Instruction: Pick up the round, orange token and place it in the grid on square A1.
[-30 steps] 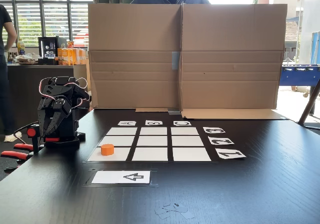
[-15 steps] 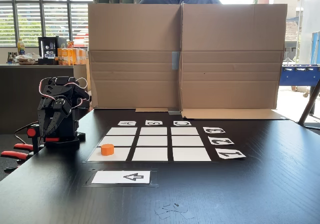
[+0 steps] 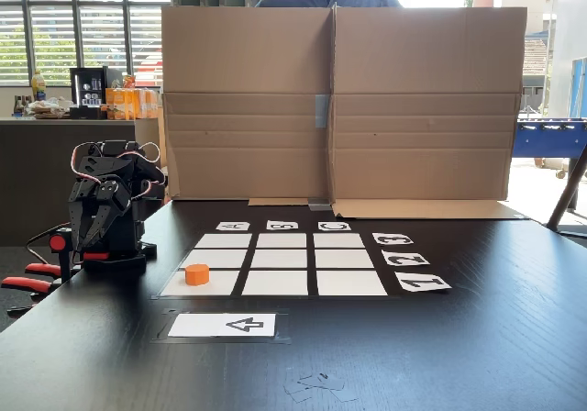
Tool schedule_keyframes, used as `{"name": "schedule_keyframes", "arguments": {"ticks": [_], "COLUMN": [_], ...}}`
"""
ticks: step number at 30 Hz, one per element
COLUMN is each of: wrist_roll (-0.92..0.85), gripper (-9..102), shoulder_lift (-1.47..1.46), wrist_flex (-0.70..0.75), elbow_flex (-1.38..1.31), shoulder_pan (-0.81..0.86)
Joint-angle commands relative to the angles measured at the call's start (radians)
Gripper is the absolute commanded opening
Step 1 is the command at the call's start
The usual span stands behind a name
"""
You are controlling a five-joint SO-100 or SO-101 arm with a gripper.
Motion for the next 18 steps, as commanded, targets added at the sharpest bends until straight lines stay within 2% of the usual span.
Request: {"name": "schedule_keyframes", "arguments": {"ticks": [1, 18], "wrist_roll": [0.000, -0.003], "gripper": [-1, -1], "shoulder_lift": [0.008, 0.008], "wrist_flex": [-0.008, -0.009], "elbow_flex": [-0.006, -0.006], "shoulder_pan": [0.011, 0.020]}}
